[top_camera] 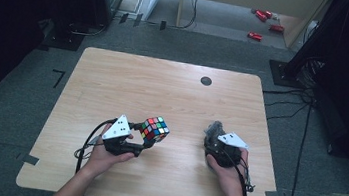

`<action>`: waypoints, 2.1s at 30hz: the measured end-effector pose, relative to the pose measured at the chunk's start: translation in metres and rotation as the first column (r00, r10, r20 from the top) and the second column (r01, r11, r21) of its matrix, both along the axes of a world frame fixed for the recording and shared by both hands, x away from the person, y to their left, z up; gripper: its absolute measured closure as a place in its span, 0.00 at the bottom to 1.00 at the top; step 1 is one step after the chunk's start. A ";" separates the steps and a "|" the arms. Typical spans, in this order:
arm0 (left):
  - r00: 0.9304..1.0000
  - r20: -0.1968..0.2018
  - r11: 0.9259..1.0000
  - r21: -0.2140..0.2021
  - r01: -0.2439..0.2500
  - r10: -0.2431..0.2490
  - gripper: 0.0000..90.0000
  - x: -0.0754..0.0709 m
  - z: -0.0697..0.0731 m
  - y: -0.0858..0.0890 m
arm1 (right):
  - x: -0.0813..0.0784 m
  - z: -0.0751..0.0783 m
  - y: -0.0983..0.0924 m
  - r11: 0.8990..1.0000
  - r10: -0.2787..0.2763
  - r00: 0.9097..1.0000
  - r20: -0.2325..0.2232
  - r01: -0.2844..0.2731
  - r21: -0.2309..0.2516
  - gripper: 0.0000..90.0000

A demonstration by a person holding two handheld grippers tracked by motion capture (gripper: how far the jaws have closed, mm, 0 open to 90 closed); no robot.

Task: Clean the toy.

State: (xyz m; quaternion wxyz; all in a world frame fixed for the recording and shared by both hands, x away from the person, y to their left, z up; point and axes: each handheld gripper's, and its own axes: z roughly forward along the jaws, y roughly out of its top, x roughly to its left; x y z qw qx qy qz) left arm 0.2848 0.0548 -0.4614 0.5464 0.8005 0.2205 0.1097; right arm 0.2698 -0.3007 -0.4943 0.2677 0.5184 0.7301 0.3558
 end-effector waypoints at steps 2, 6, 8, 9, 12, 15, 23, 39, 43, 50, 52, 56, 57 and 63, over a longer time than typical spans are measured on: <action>1.000 -0.015 1.000 -0.010 0.004 -0.004 0.38 0.001 -0.001 0.001 | 0.001 -0.004 -0.002 0.999 -0.025 1.000 -0.010 0.025 -0.041 0.48; 1.000 -0.024 1.000 -0.006 -0.001 0.001 0.38 0.001 -0.002 0.001 | 0.004 -0.016 -0.006 0.995 -0.058 0.997 -0.046 0.055 -0.082 0.48; 1.000 -0.023 1.000 -0.005 -0.002 0.002 0.38 0.001 -0.002 0.001 | 0.005 -0.017 -0.008 0.995 -0.070 0.997 -0.042 0.067 -0.070 0.52; 1.000 -0.024 1.000 -0.007 -0.003 0.002 0.38 0.001 -0.002 0.001 | 0.005 -0.017 -0.009 0.995 -0.075 0.996 -0.044 0.072 -0.064 0.57; 1.000 -0.029 1.000 -0.011 -0.002 0.002 0.38 0.001 -0.002 0.001 | 0.004 -0.018 -0.012 0.995 -0.065 0.997 -0.042 0.061 -0.074 0.72; 0.999 -0.033 1.000 -0.006 -0.005 0.005 0.38 0.001 -0.002 0.000 | 0.003 -0.017 -0.013 0.996 -0.061 0.997 -0.039 0.058 -0.064 0.79; 0.999 -0.036 1.000 0.007 0.005 -0.005 0.38 -0.001 -0.004 -0.002 | -0.007 0.007 -0.002 0.997 0.005 0.998 0.057 -0.009 0.076 0.82; 0.998 -0.003 0.991 0.113 0.064 -0.064 0.38 -0.015 -0.004 -0.028 | -0.052 0.067 0.080 0.874 0.349 0.898 0.269 -0.415 0.253 0.80; 0.998 0.006 0.993 0.101 0.061 -0.062 0.38 -0.017 -0.001 -0.027 | -0.054 0.067 0.085 0.859 0.350 0.895 0.276 -0.424 0.286 0.80; 0.997 0.027 0.997 0.036 0.066 -0.067 0.38 -0.018 0.007 -0.020 | -0.042 0.054 0.071 0.872 0.307 0.930 0.204 -0.361 0.330 0.80; 0.997 0.021 0.997 0.032 0.072 -0.073 0.38 -0.017 0.005 -0.020 | -0.042 0.055 0.071 0.865 0.313 0.927 0.207 -0.368 0.342 0.80; 0.997 0.032 0.995 0.060 0.075 -0.077 0.38 -0.017 0.002 -0.022 | -0.044 0.058 0.072 0.850 0.322 0.921 0.222 -0.384 0.361 0.80; 0.996 0.037 0.995 0.066 0.076 -0.079 0.38 -0.018 0.002 -0.023 | -0.045 0.060 0.072 0.844 0.325 0.917 0.231 -0.392 0.366 0.80; 0.993 0.088 0.996 0.053 0.074 -0.078 0.38 -0.023 0.008 -0.022 | -0.044 0.061 0.071 0.832 0.314 0.918 0.244 -0.389 0.396 0.79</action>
